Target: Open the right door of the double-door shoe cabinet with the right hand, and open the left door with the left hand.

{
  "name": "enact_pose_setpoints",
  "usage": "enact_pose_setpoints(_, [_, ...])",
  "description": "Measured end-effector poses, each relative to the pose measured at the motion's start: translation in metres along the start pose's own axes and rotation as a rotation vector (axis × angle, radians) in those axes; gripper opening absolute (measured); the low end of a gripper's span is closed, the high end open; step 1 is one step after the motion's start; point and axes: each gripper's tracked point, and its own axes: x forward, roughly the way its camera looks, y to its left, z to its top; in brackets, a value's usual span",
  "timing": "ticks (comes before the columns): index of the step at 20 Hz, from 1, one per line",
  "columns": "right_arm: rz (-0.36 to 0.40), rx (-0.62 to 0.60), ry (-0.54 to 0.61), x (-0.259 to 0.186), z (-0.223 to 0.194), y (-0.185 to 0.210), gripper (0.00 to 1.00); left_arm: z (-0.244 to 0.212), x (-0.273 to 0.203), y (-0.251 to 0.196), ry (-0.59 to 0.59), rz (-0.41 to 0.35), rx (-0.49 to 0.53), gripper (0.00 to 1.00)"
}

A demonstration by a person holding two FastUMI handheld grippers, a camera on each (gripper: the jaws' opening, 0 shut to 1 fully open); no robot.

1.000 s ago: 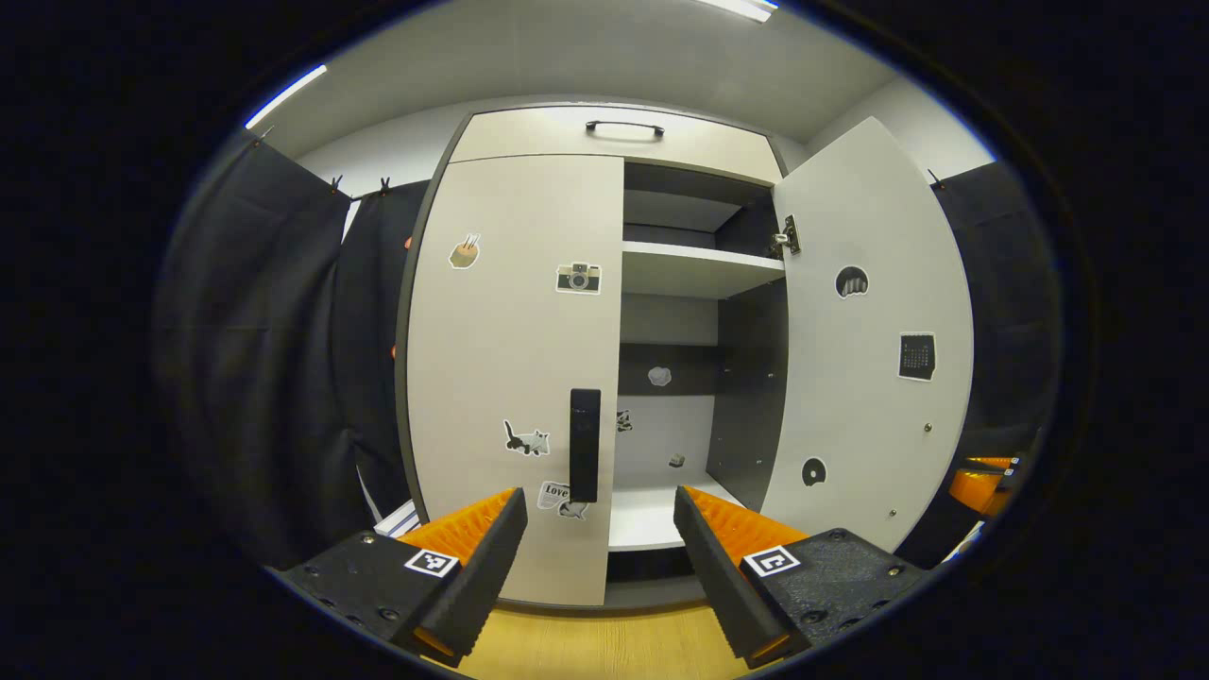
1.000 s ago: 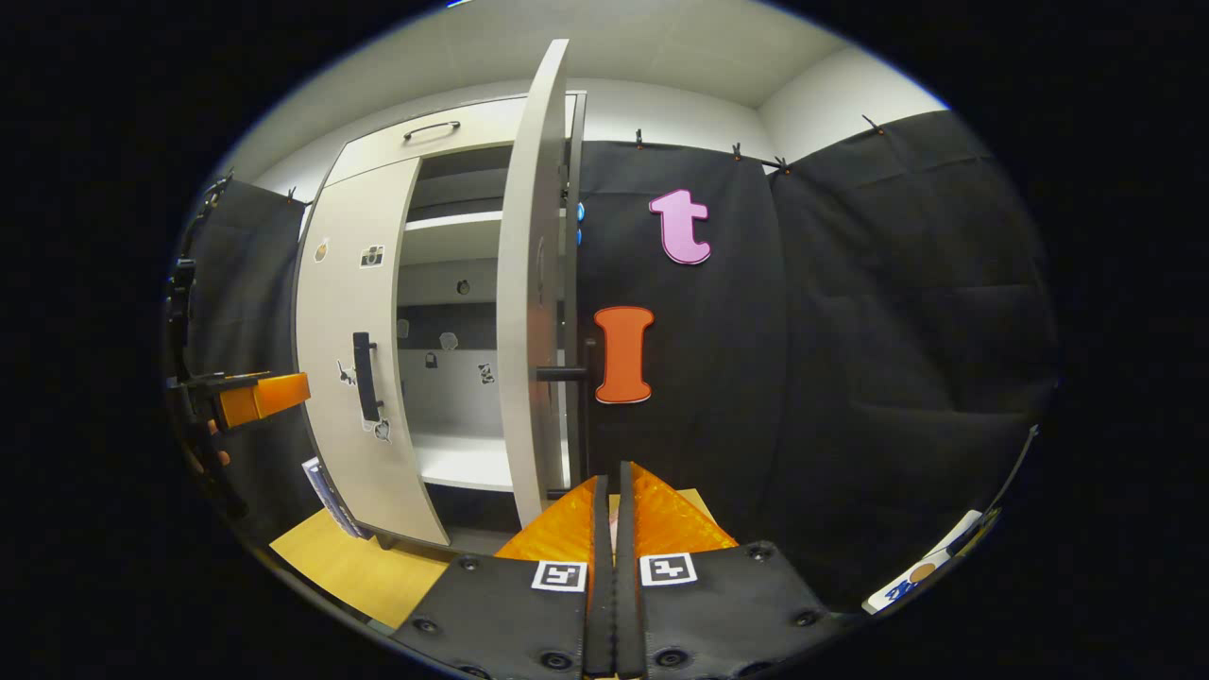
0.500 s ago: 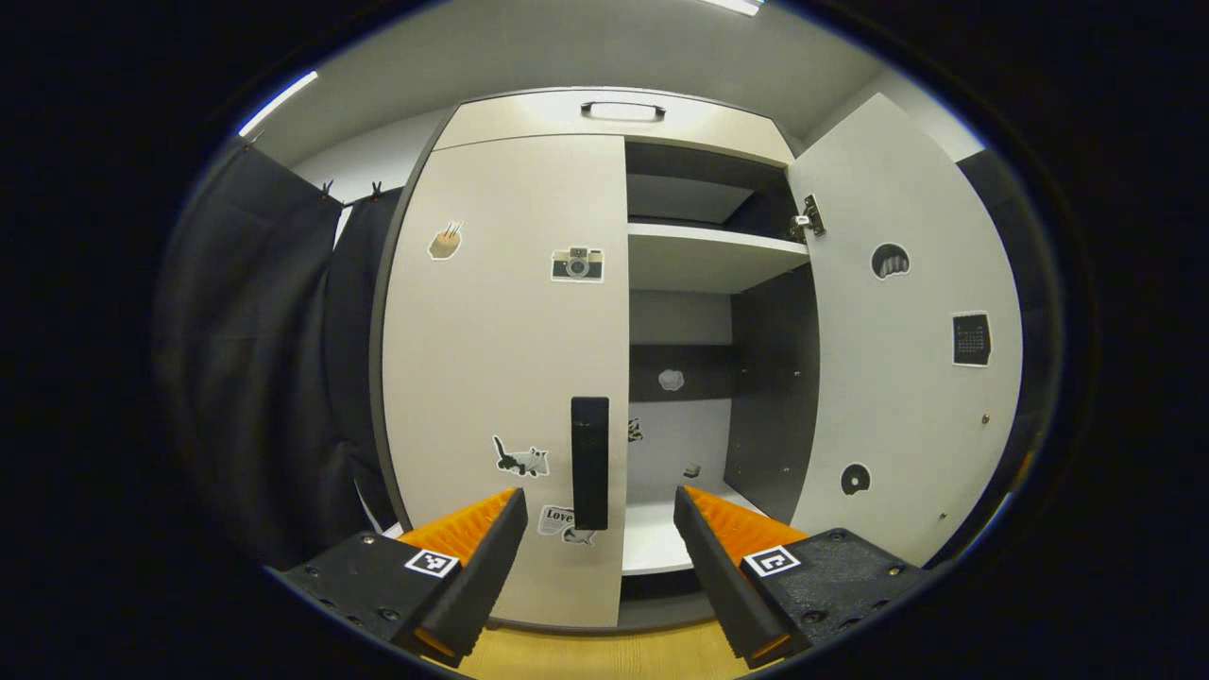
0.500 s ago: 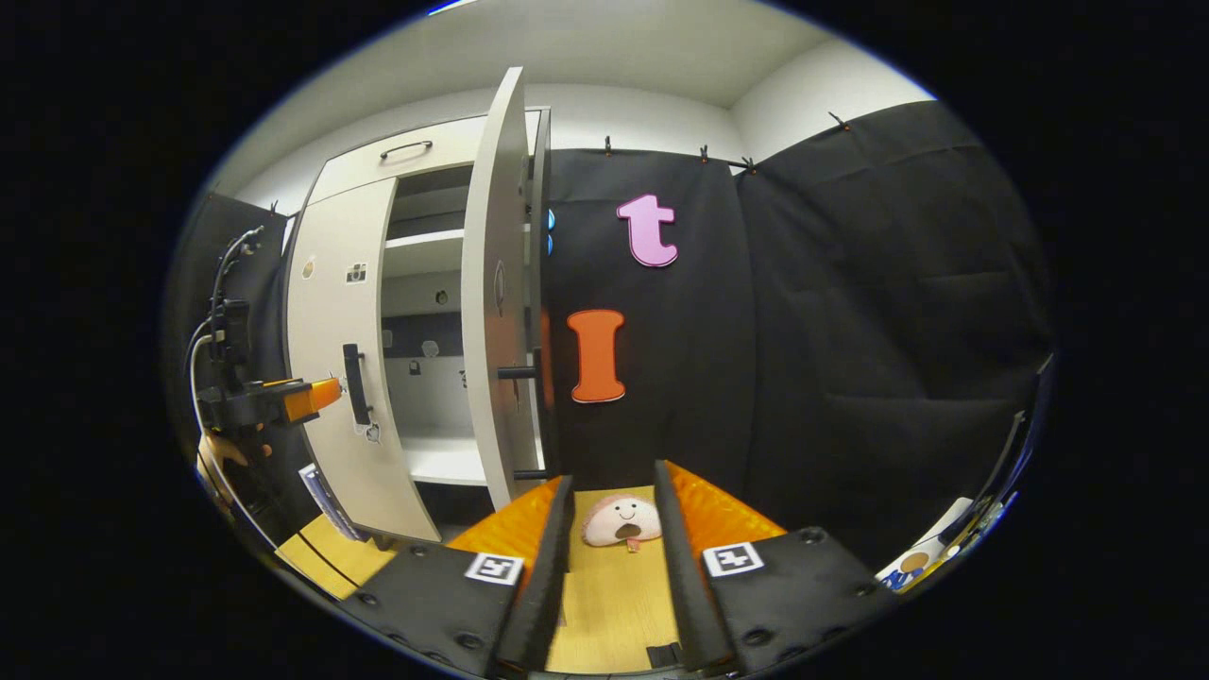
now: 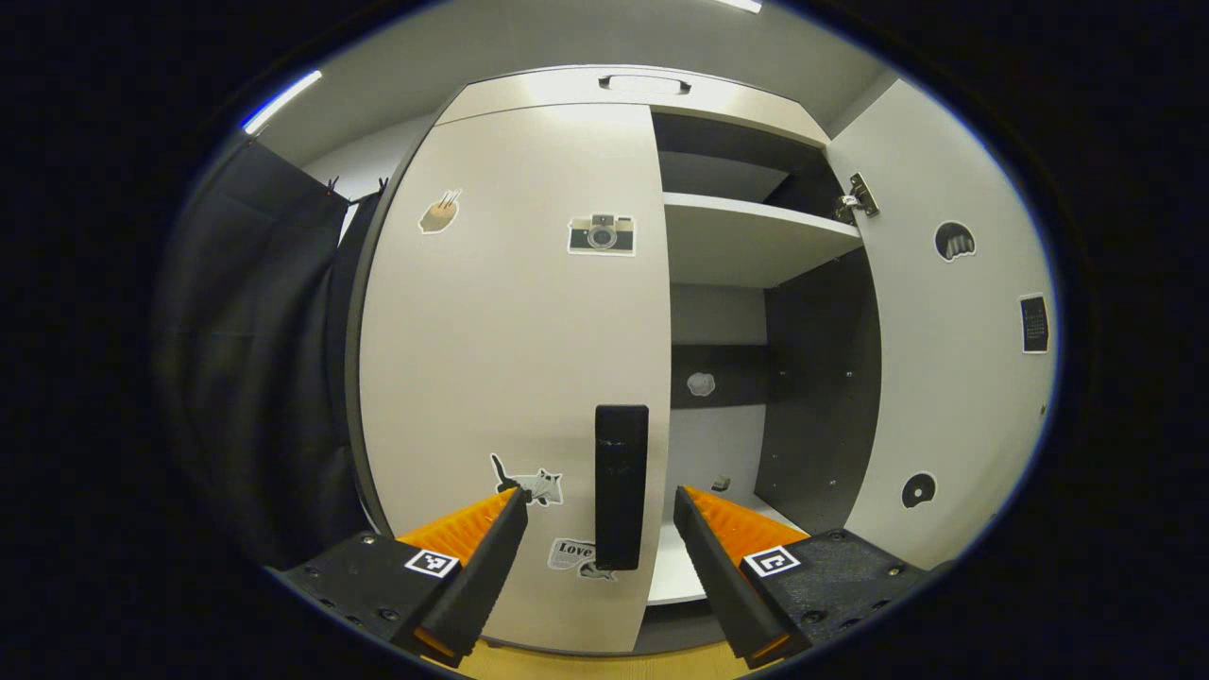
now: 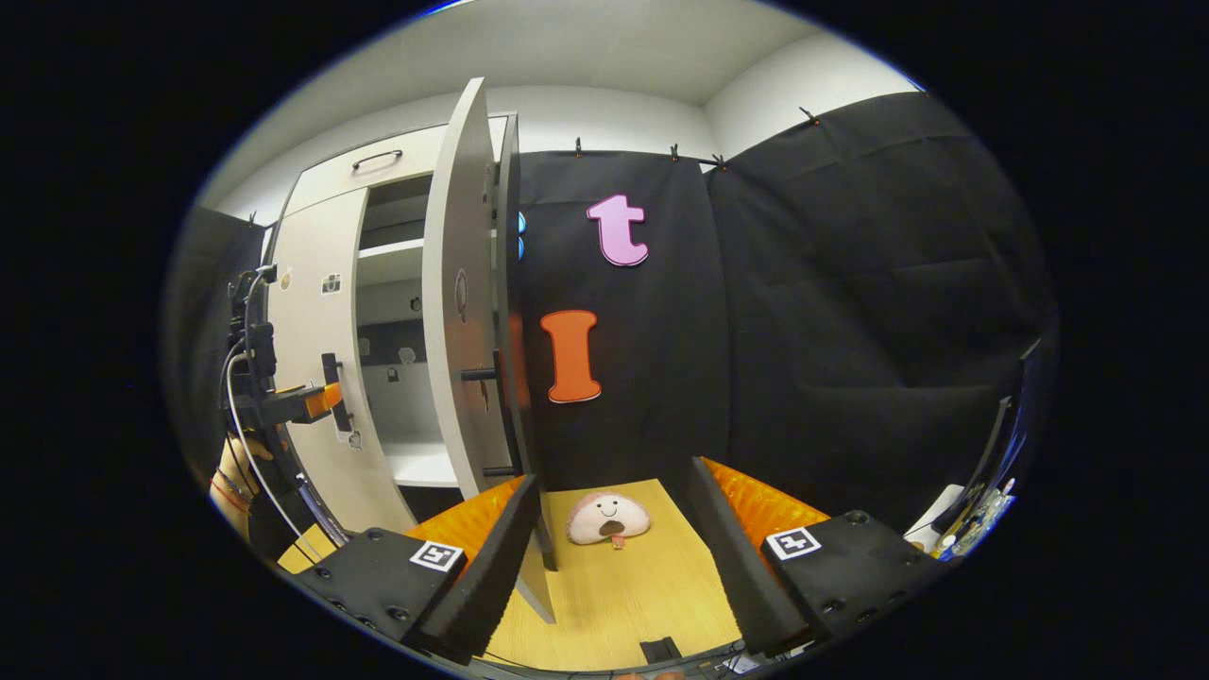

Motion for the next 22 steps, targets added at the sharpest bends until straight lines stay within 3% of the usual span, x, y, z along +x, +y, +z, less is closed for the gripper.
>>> enact_pose_setpoints(3, [-0.013, 0.003, 0.006, 0.000, -0.001, -0.004, 1.00, -0.007, 0.011, 0.000, 0.012, -0.004, 0.013, 0.89])
enact_pose_setpoints(4, [-0.016, 0.006, 0.008, 0.000, -0.001, -0.005, 0.93, -0.009, 0.014, 0.000, 0.016, -0.002, 0.010, 0.85])
enact_pose_setpoints(5, [-0.017, 0.010, 0.009, -0.001, -0.001, -0.005, 0.93, -0.013, 0.017, 0.001, 0.028, 0.000, 0.003, 0.78])
enact_pose_setpoints(6, [-0.018, 0.014, 0.010, -0.001, -0.002, -0.006, 1.00, -0.018, 0.019, 0.000, 0.038, 0.000, -0.003, 0.76])
enact_pose_setpoints(7, [-0.020, 0.018, 0.011, -0.001, -0.002, -0.005, 1.00, -0.020, 0.020, 0.000, 0.046, 0.000, -0.005, 0.74])
enact_pose_setpoints(8, [-0.019, 0.020, 0.012, 0.000, -0.002, -0.005, 0.94, -0.020, 0.021, 0.000, 0.044, -0.001, -0.003, 0.72])
enact_pose_setpoints(9, [-0.018, 0.019, 0.016, 0.001, -0.003, -0.004, 1.00, -0.022, 0.022, 0.001, 0.043, 0.000, 0.004, 0.68])
enact_pose_setpoints(12, [-0.016, 0.018, 0.028, -0.001, -0.005, -0.004, 1.00, -0.021, 0.022, -0.005, 0.038, -0.027, -0.003, 0.60])
enact_pose_setpoints(13, [-0.019, 0.020, 0.028, -0.002, -0.005, -0.005, 0.93, -0.022, 0.022, -0.011, 0.037, -0.045, -0.018, 0.52])
enact_pose_setpoints(14, [-0.019, 0.017, 0.028, -0.001, -0.005, -0.004, 0.93, -0.023, 0.026, -0.011, 0.038, -0.039, -0.014, 0.43])
enact_pose_setpoints(15, [-0.020, 0.012, 0.030, 0.000, -0.005, -0.003, 1.00, -0.023, 0.021, -0.011, 0.043, -0.042, -0.011, 0.34])
enact_pose_setpoints(17, [-0.015, 0.008, 0.032, -0.001, -0.004, -0.001, 1.00, -0.024, 0.020, -0.010, 0.047, -0.053, -0.011, 0.31])
enact_pose_setpoints(18, [-0.010, 0.008, 0.031, -0.001, -0.004, 0.000, 0.93, -0.025, 0.019, -0.009, 0.047, -0.062, -0.009, 0.30])
enact_pose_setpoints(21, [0.008, 0.004, 0.028, -0.001, -0.003, 0.009, 0.93, -0.025, 0.015, -0.008, 0.053, -0.094, -0.021, 0.22])
enact_pose_setpoints(22, [0.014, 0.002, 0.027, 0.000, -0.003, 0.011, 1.00, -0.026, 0.012, -0.008, 0.049, -0.103, -0.028, 0.21])
